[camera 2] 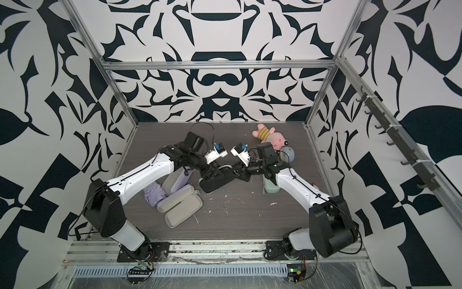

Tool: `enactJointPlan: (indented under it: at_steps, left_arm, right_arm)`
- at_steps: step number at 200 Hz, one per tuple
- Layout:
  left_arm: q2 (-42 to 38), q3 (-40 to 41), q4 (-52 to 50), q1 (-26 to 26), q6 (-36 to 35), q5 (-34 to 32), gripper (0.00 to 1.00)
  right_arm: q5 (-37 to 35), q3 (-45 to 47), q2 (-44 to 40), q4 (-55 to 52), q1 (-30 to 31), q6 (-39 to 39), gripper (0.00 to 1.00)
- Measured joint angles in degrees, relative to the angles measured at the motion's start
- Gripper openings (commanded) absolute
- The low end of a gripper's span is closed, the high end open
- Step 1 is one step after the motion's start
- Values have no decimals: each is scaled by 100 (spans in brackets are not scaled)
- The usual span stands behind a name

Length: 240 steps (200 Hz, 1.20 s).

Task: Put umbrellas into zippered umbrella sleeves
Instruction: Adjust the umbrella sleeve.

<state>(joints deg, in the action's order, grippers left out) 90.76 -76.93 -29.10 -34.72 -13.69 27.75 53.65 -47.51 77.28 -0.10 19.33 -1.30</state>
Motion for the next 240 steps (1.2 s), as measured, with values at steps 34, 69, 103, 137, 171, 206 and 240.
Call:
enactJointPlan:
  at_steps: [34, 69, 103, 137, 171, 206, 240]
  left_arm:
    - [-909, 258, 1412, 931, 1784, -282, 100]
    - [-1832, 1825, 3733, 946, 4245, -507, 100]
    - [-1091, 3038, 5700, 317, 6373, -776, 99]
    - [17, 3458, 7333, -4, 7973, -1051, 99]
    - [566, 3412, 8640, -127, 8846, -1390, 87]
    - [879, 3091, 9095, -170, 9184, -1532, 72]
    - [1137, 2914, 9357, -179, 9337, -1602, 61]
  right_arm:
    - [-990, 525, -125, 1394, -96, 1947, 0]
    - [-3163, 1211, -173, 2968, 76, 4454, 0]
    - [-5010, 1473, -214, 3335, 704, 5908, 0]
    - [-5698, 1679, -514, 3849, 1298, 6841, 0]
    - [-6002, 1893, -734, 4057, 1596, 7556, 0]
    - [-6124, 1985, -898, 4120, 1659, 8395, 0]
    - [-5941, 1982, -975, 4013, 1661, 9058, 0]
